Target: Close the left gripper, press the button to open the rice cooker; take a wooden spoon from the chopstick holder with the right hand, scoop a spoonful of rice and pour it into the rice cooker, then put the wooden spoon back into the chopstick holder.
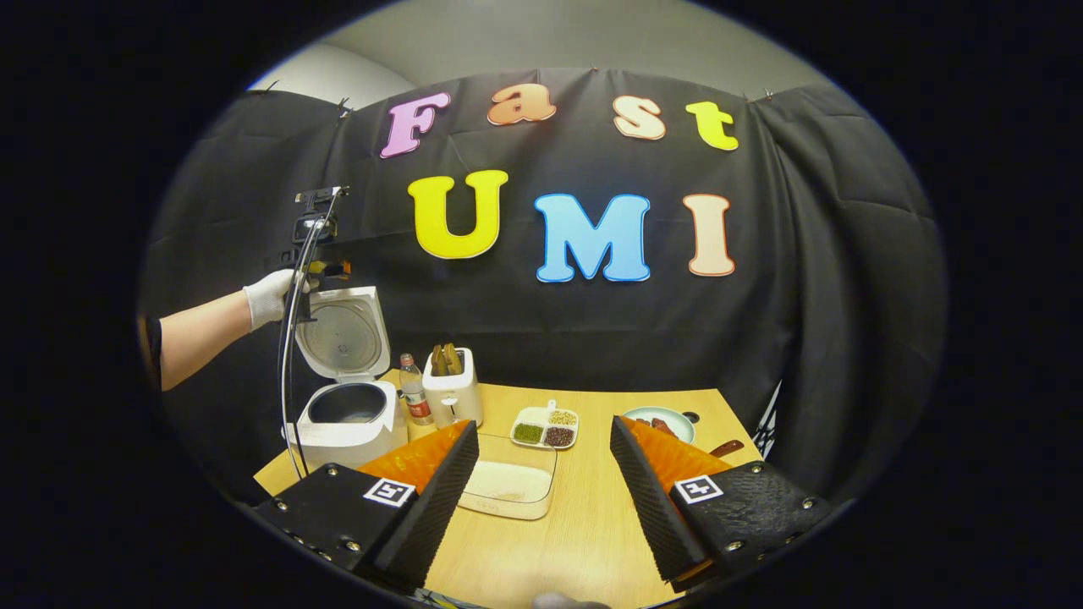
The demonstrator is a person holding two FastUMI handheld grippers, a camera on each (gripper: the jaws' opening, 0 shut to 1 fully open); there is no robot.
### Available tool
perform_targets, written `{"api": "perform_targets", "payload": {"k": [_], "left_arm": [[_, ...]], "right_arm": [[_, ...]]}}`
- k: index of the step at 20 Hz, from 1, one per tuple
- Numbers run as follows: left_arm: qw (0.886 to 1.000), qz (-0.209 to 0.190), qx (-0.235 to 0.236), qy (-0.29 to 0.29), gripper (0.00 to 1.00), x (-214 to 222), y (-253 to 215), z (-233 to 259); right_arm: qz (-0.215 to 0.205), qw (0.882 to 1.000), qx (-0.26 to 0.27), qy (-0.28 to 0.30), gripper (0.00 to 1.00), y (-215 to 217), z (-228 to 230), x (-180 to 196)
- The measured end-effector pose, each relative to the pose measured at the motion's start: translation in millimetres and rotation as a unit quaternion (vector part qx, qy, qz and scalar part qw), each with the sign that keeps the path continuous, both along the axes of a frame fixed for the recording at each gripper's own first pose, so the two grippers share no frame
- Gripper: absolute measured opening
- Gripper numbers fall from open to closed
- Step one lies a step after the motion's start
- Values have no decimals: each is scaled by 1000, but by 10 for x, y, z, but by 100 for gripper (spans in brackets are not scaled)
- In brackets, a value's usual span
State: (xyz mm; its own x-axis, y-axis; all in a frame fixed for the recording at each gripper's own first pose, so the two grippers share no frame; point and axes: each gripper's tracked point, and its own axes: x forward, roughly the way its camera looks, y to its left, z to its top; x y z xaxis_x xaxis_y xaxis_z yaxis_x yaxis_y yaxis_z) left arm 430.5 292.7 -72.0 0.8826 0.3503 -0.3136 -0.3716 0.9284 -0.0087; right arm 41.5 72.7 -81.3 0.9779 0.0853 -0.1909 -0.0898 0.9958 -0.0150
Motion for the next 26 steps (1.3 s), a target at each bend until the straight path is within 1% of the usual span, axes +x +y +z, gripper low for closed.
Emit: {"api": "perform_targets", "payload": {"k": [2, 3, 4, 5, 6, 9, 10, 11, 13, 16, 17, 19, 21, 22, 24, 26], "left_arm": [[999, 2, -15, 39, 93, -9, -8, -227], [1000, 2, -7, 20, 93, 36, 23, -172], [1000, -1, -9, 29, 93, 54, 10, -193], [1000, -2, -2, 26, 92, 44, 23, -170], [999, -6, -9, 33, 94, 59, 6, -179], [999, -5, -17, 47, 93, -2, -91, -250], [998, -4, -23, 54, 95, -64, -114, -259], [998, -5, -26, 63, 93, -119, -146, -268], [997, -8, -31, 75, 93, -230, -213, -304], [995, -15, -41, 92, 96, -503, -308, -363], [994, -18, -44, 95, 93, -587, -334, -390], [993, -26, -51, 108, 99, -755, -421, -484], [988, -37, -72, 131, 94, -969, -523, -686], [985, -41, -86, 147, 96, -1092, -590, -816], [979, -49, -104, 168, 96, -1247, -707, -1156], [975, -51, -101, 192, 97, -1424, -763, -1419]], "right_arm": [[0, 1000, 6, 3, 96, -6, -16, 5], [1, 1000, 8, 4, 95, -11, -24, 7], [1, 1000, 10, 5, 95, -13, -23, 6], [1, 1000, 12, 6, 95, -28, -32, 7], [3, 1000, 17, 8, 95, -24, -42, -1], [4, 1000, 26, 11, 96, -51, -63, -34], [6, 1000, 27, 13, 96, -49, -63, -44], [7, 999, 30, 15, 96, -57, -78, -58], [11, 999, 38, 13, 96, -75, -60, -80], [15, 999, 39, 12, 96, -95, -64, -122], [16, 999, 40, 12, 96, -98, -72, -141], [21, 999, 44, 17, 96, -99, -119, -194], [27, 998, 47, 23, 96, -101, -167, -256], [27, 998, 49, 24, 96, -117, -187, -283], [30, 998, 53, 28, 96, -122, -227, -332], [34, 997, 57, 35, 98, -129, -263, -385]]}}
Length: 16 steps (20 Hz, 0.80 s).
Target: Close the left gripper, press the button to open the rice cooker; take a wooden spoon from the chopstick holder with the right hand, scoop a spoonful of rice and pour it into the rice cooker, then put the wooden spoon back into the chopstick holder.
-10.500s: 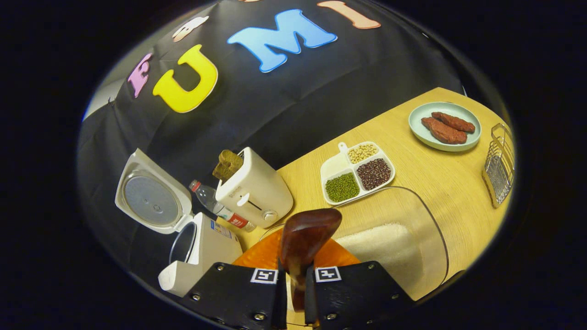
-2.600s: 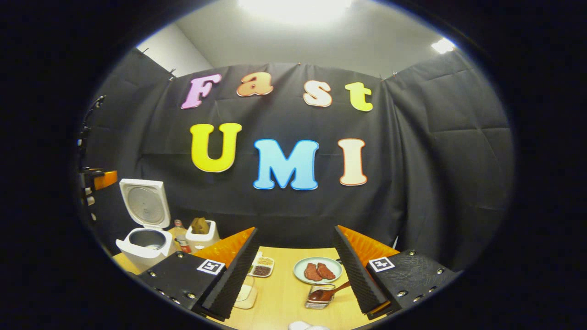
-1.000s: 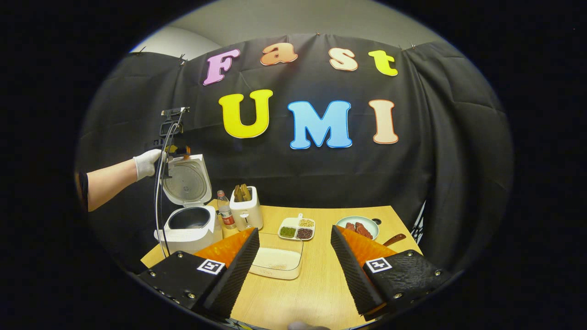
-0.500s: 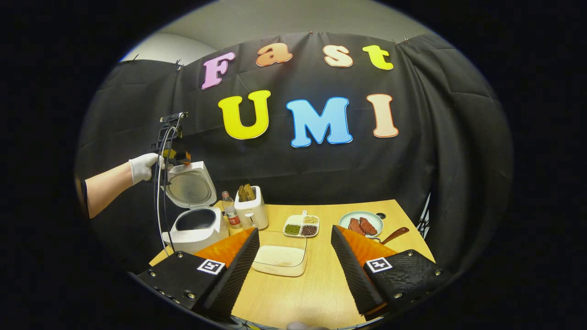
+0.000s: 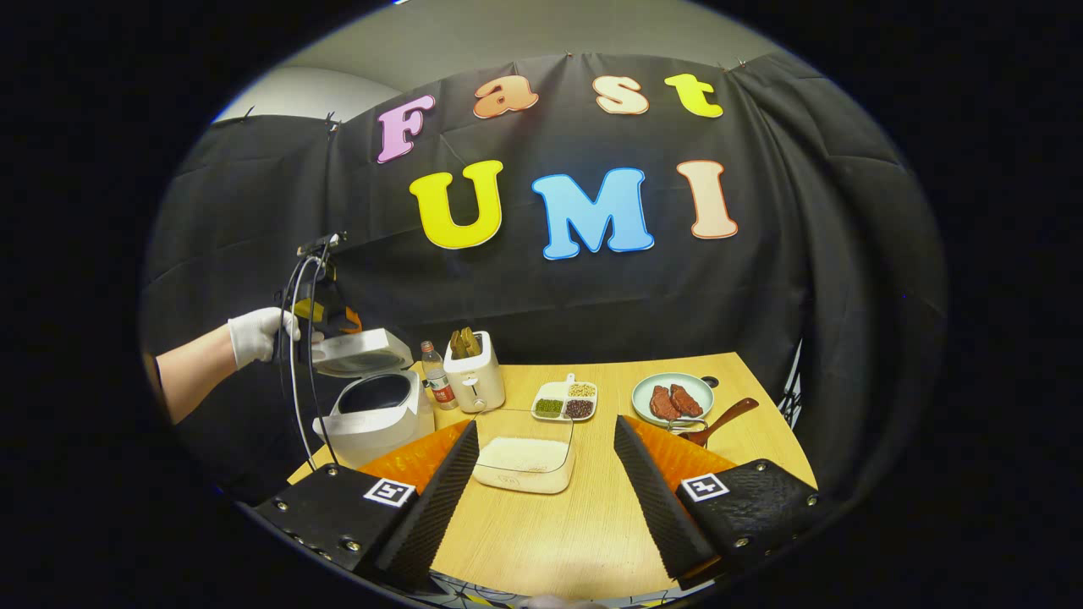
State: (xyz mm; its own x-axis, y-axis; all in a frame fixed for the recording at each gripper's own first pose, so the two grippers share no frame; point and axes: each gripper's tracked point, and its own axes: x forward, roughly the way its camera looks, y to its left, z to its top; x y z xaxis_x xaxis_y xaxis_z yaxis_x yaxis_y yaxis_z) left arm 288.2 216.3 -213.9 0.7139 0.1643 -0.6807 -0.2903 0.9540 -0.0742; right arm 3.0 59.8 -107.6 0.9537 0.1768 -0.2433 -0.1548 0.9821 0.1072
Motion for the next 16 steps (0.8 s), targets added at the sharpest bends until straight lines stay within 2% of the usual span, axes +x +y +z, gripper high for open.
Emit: {"api": "perform_targets", "payload": {"k": [2, 3, 5, 7, 8, 15, 16], "left_arm": [[1000, -5, -2, 24, 93, -149, -68, -220], [999, -6, -4, 33, 99, -209, -108, -340], [999, -12, -5, 40, 94, -263, -145, -521], [999, -16, -3, 42, 94, -290, -151, -634], [999, -16, -3, 46, 99, -328, -173, -683], [997, -43, 8, 59, 95, -410, -243, -905], [997, -41, 5, 59, 99, -419, -246, -924]], "right_arm": [[6, 1000, 5, 5, 98, 2, -36, -44], [6, 1000, 5, 7, 98, -13, -52, -67], [7, 1000, 3, 11, 99, -38, -84, -95], [6, 1000, 6, 12, 99, -63, -91, -127], [6, 1000, 7, 11, 98, -77, -83, -136], [14, 999, 32, 23, 98, -86, -161, -165], [15, 999, 37, 26, 98, -82, -170, -159]]}}
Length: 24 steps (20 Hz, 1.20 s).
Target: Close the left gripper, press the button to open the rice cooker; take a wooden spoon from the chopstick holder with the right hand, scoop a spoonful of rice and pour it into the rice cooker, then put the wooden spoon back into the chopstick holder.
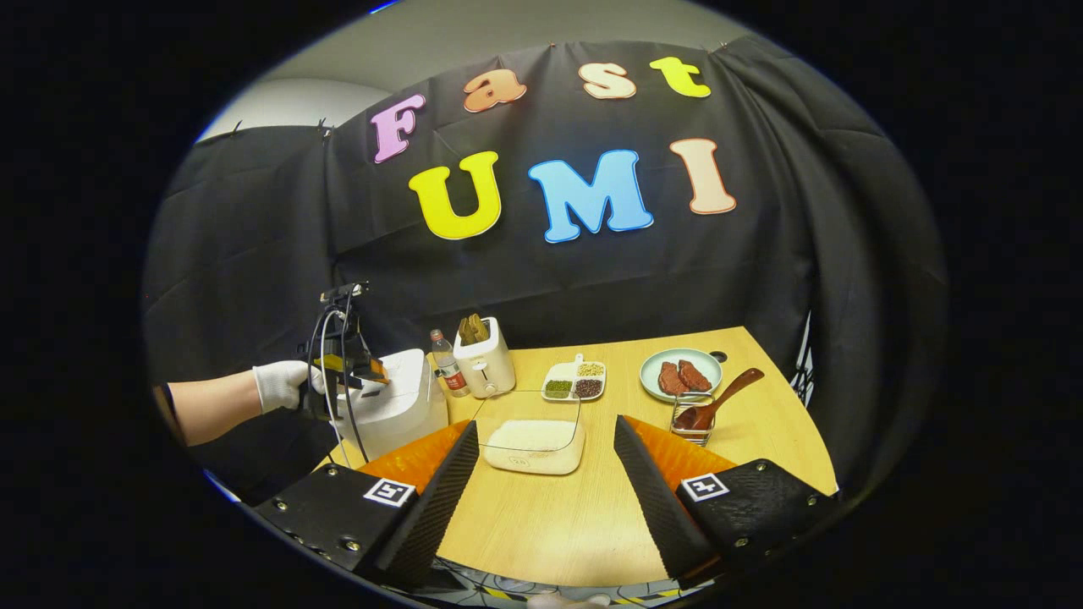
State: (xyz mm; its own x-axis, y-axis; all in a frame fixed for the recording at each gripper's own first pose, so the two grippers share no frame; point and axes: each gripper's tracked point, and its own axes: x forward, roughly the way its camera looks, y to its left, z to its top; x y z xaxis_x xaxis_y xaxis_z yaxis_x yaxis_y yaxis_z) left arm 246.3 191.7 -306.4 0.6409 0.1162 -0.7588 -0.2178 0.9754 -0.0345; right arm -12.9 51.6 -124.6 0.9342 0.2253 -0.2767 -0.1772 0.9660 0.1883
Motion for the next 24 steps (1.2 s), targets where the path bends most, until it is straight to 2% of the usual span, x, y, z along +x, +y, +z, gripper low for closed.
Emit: {"api": "perform_targets", "payload": {"k": [2, 5, 6, 7, 8, 11, 12, 13, 14, 17, 20, 22, 24], "left_arm": [[1000, 0, 2, -9, 94, -2, -27, 21], [999, -19, 19, -18, 98, -3, -22, 7], [1000, -12, 14, -19, 94, -11, -33, 7], [999, -16, 17, -25, 94, -14, -25, 23], [999, -23, 20, -24, 98, 66, 45, -76], [999, -33, 25, -22, 98, 79, 7, -158], [999, -31, 18, -23, 94, 84, -12, -158], [999, -29, 13, -25, 94, 77, -24, -154], [999, -30, 10, -28, 98, 68, -38, -146], [999, -36, -6, -41, 96, 48, -126, -130], [994, -18, -36, -100, 95, -7, -253, 192], [986, -20, -19, -164, 98, -74, -251, 595], [972, -38, 0, -232, 98, -222, -369, 1132]], "right_arm": [[2, 1000, 5, 5, 98, -11, -23, 10], [10, 1000, 14, 2, 98, -24, -31, 38], [13, 1000, 18, 3, 99, -36, -33, 41], [13, 1000, 21, 5, 98, -67, -48, 58], [18, 1000, 25, 7, 99, -85, -50, 51], [14, 1000, 25, 6, 98, -176, -34, 65], [13, 1000, 25, 7, 98, -197, -26, 83], [12, 1000, 25, 4, 99, -213, -14, 93], [11, 1000, 24, 1, 98, -237, 22, 101], [-1, 1000, 14, -17, 99, -324, 129, 139], [-16, 999, -17, -47, 98, -433, 267, 206], [-22, 997, -30, -62, 99, -442, 364, 246], [-26, 996, -36, -76, 98, -427, 472, 284]]}}
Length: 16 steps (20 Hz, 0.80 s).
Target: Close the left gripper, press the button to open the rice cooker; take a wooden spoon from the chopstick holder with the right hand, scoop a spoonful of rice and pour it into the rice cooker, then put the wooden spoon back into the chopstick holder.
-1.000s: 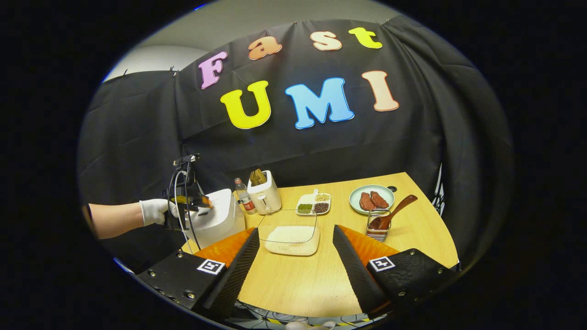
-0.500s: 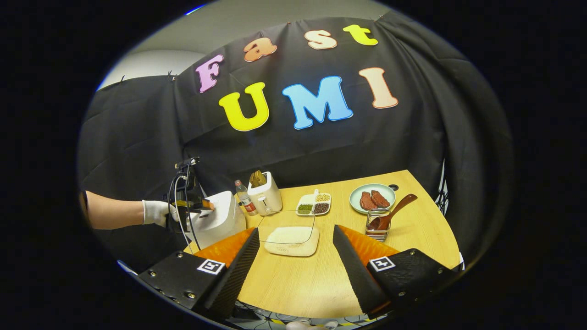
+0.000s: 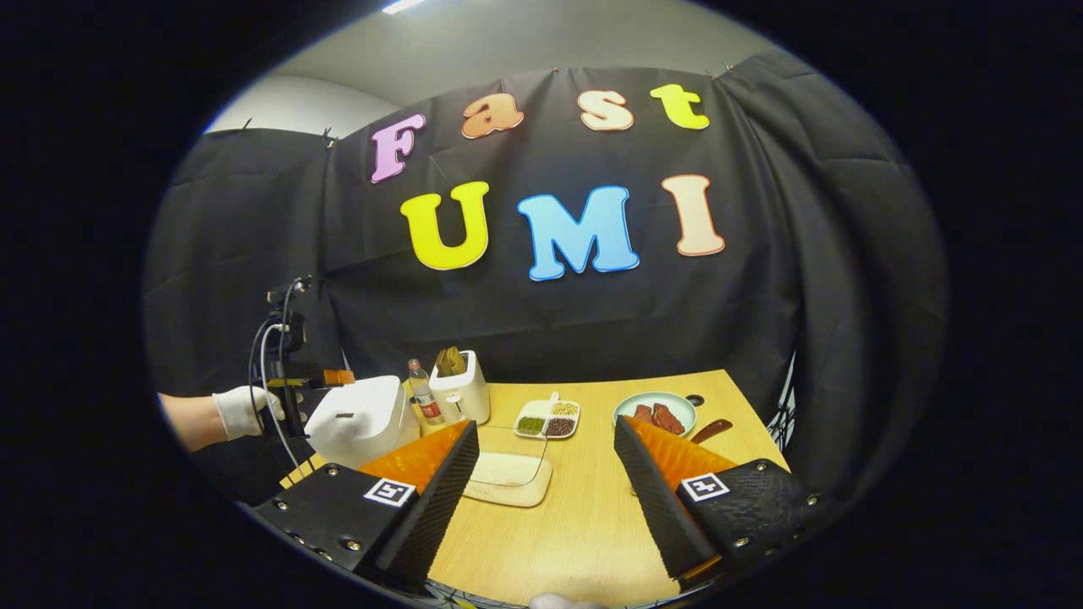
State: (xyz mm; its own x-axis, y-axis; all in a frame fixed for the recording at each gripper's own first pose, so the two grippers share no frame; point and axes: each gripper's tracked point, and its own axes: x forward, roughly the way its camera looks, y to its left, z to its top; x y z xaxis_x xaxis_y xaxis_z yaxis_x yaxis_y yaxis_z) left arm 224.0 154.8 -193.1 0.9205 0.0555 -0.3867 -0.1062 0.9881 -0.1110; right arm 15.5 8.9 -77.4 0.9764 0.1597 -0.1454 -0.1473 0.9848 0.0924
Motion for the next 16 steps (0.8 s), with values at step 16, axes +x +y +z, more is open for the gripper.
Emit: {"api": "perform_targets", "payload": {"k": [16], "left_arm": [[971, -107, -14, -213, 95, -2091, -1493, 1810]], "right_arm": [[-44, 993, -11, -106, 98, 120, 721, 19]]}}
